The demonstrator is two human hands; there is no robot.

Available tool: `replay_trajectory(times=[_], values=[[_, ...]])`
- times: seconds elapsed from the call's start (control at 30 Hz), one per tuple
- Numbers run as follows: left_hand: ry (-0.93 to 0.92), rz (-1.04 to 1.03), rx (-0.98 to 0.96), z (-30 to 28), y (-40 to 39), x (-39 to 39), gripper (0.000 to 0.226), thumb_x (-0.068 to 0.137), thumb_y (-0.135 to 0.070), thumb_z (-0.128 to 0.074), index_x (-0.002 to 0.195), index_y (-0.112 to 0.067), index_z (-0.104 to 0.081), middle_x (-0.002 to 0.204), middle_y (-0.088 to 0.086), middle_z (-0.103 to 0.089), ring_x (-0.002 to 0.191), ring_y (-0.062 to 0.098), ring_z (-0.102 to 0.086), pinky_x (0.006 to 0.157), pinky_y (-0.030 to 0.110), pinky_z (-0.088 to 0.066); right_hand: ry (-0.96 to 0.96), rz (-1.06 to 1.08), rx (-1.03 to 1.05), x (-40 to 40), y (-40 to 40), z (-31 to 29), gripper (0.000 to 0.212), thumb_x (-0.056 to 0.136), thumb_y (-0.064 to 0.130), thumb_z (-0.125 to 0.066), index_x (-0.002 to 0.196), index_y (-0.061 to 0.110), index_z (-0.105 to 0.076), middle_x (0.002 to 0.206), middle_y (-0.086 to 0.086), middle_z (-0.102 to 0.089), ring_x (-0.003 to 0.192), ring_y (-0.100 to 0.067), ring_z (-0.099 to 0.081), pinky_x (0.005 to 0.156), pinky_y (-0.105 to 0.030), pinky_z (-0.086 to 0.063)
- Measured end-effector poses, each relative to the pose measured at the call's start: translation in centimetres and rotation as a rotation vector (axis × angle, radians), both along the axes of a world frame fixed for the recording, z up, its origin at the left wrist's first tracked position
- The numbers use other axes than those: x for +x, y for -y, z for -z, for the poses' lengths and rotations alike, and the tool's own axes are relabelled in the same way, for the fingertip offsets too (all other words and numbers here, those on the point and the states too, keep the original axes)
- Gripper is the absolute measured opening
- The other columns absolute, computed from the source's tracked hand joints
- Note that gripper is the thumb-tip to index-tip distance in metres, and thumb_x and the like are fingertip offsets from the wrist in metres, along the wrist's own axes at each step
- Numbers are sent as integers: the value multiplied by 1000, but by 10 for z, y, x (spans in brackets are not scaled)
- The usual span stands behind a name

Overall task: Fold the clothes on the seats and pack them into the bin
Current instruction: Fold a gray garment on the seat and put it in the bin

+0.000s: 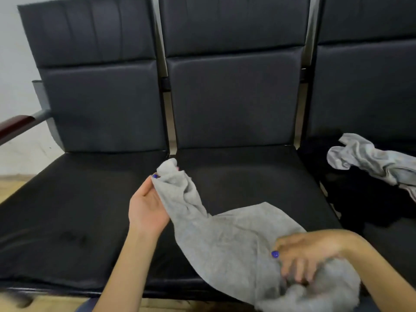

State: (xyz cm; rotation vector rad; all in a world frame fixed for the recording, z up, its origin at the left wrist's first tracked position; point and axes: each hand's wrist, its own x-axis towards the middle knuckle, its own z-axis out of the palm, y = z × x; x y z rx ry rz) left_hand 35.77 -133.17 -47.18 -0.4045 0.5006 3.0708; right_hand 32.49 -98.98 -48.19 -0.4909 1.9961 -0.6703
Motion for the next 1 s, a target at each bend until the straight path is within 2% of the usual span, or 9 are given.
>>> replay_trajectory(times=[0.07, 0.13, 0.23, 0.3, 0.4, 0.5, 0.63, 0.87, 1.0], values=[[-72, 33, -9, -2, -13, 6, 53, 78, -13, -65, 131, -12, -57, 128, 4, -58, 125, 17, -52, 111, 33, -33, -105, 66, 57, -1, 40, -15, 42, 86, 64, -45, 110, 30, -49, 111, 12, -53, 92, -1, -51, 80, -16, -40], [-101, 67, -92, -7, -25, 13, 34, 75, -16, -67, 108, -9, -68, 114, 9, -66, 110, 21, -63, 101, 35, -46, -176, 62, -170, -3, 59, -25, 54, 80, 66, -50, 127, 39, -43, 123, 17, -50, 107, 4, -50, 91, -14, -40], [-129, 56, -280, -16, -52, 24, 21, 75, -16, -73, 90, -11, -60, 98, 7, -66, 94, 21, -66, 86, 34, -55, -95, 235, -598, 6, 88, -32, 41, 89, 36, -57, 127, 41, -43, 127, 12, -53, 115, 3, -54, 90, -16, -47], [-16, -102, -536, -10, -71, 29, 11, 91, -13, -52, 82, -10, -57, 77, 3, -66, 78, 17, -64, 72, 30, -56, -8, 329, -738, 14, 106, -25, 35, 91, 19, -58, 121, 35, -51, 111, 8, -62, 101, 0, -62, 83, -18, -51], [81, -300, -891, 13, -86, 41, 9, 88, -12, -54, 88, -14, -63, 85, 1, -68, 84, 18, -66, 71, 29, -54, 24, 356, -717, 26, 116, 2, 28, 89, 11, -63, 114, 23, -59, 102, 1, -67, 89, -9, -67, 74, -21, -54], [118, -270, -986, 30, -88, 53, 14, 79, -20, -62, 90, -20, -69, 97, 3, -70, 97, 22, -66, 84, 39, -53, -116, 449, -732, 27, 113, 15, 10, 91, 10, -60, 98, 6, -65, 87, -12, -66, 77, -16, -61, 64, -23, -47], [154, -171, -1087, 38, -90, 58, 29, 79, -13, -68, 107, -20, -63, 106, 3, -66, 101, 19, -65, 84, 35, -53, -204, 502, -705, 23, 102, 17, 22, 94, 16, -55, 97, -5, -61, 89, -30, -58, 72, -22, -51, 60, -34, -38], [202, -122, -1154, 35, -87, 46, 29, 79, 7, -67, 98, -15, -64, 79, 1, -68, 75, 17, -66, 68, 29, -54, -489, 442, -535, 21, 89, 19, 24, 98, 29, -47, 109, 21, -67, 90, 8, -69, 81, -5, -64, 72, -26, -54], [160, -183, -1131, 33, -88, 44, 31, 78, 1, -70, 102, -18, -63, 80, -1, -69, 80, 21, -66, 75, 39, -56, -622, 582, -533, 18, 87, 14, 18, 96, 18, -50, 83, 21, -63, 69, 7, -61, 60, -5, -56, 57, -17, -45]])
